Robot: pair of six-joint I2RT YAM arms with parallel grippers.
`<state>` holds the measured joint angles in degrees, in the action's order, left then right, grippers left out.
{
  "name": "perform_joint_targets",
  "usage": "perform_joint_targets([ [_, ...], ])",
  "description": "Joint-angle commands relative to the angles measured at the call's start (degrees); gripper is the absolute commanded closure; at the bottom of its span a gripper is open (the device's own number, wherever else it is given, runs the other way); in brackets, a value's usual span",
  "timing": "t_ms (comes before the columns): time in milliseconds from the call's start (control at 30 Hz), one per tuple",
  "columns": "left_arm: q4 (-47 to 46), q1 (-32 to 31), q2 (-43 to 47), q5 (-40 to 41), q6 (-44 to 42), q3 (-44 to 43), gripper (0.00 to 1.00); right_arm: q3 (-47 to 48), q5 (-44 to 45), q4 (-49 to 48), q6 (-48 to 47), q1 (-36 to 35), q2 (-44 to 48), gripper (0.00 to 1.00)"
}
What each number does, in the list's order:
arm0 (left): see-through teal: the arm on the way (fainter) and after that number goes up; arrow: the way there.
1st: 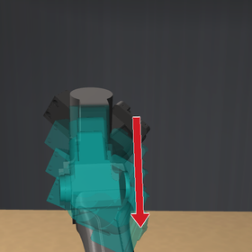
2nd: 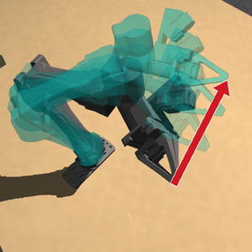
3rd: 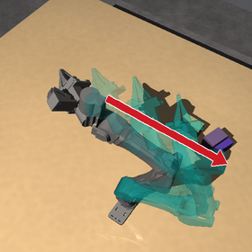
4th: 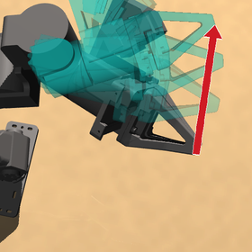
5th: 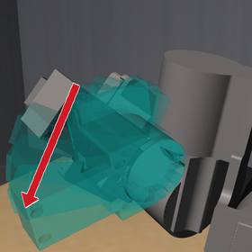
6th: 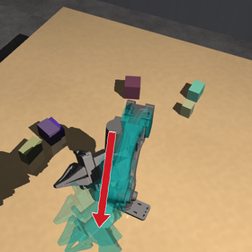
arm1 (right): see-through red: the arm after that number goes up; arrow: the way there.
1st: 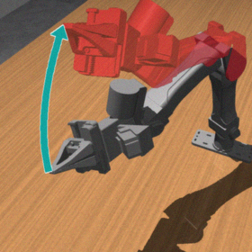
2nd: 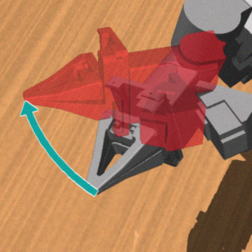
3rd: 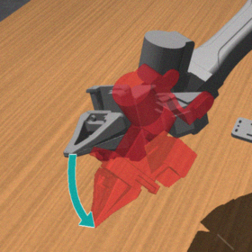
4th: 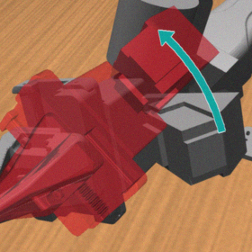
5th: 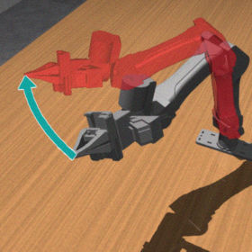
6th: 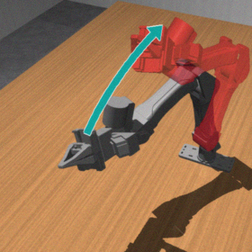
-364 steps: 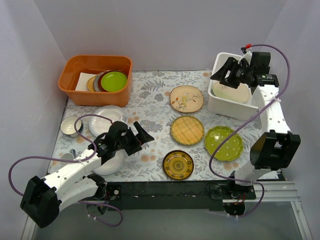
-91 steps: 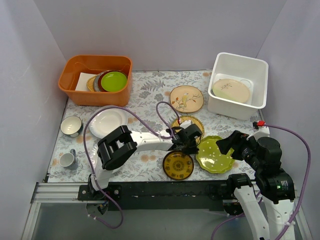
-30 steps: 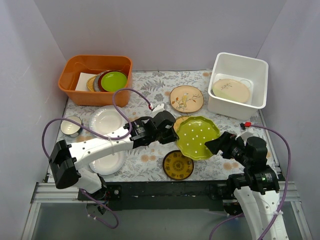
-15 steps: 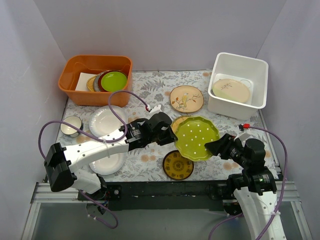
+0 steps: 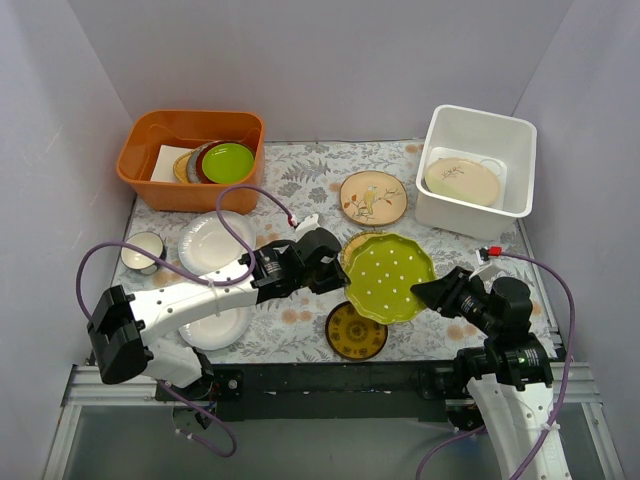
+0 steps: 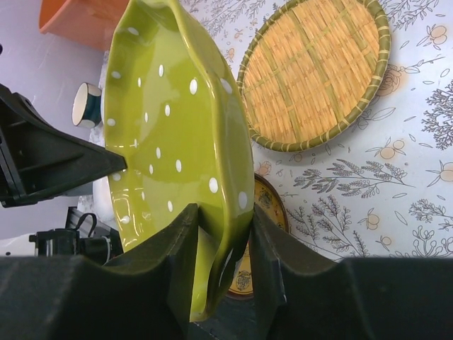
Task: Place the plates into the plastic bin on the countertop
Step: Place the plate in the plastic bin.
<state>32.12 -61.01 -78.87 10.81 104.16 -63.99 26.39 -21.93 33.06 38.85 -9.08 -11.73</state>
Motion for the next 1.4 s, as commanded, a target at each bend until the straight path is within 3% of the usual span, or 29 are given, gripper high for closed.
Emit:
perform_joint_targets([
  [0,-8.3,-0.51,5.13,-1.67,2.45,-0.53,0.97,0.59,-1.36,-1.94,-2.02,-0.32,0.3,0.81],
  [167,-6.9,-0.51,5.66,-0.27,2.1,-0.17,0.77,1.55,-1.09,-1.86,-2.2,-0.32,-0.05,0.84],
  [400,-3.3,-0.51,6.1,1.75,1.4,0.26,0.38,3.31,-0.66,-1.42,-3.16,-0.41,-1.1,0.86],
  [533,-2.06,-0.51,6.88,2.64,1.4,1.14,0.21,4.63,-0.04,-1.42,-4.04,-0.41,-2.33,0.87],
  [1200,-0.13,-0.51,7.68,4.4,2.01,5.72,0.02,20.53,-0.66,-8.8,-6.07,-0.41,-17.01,0.91],
  [1367,-0.13,-0.51,6.8,4.4,1.49,5.72,0.02,26.16,0.49,-10.82,-7.3,-0.32,-22.1,0.91],
])
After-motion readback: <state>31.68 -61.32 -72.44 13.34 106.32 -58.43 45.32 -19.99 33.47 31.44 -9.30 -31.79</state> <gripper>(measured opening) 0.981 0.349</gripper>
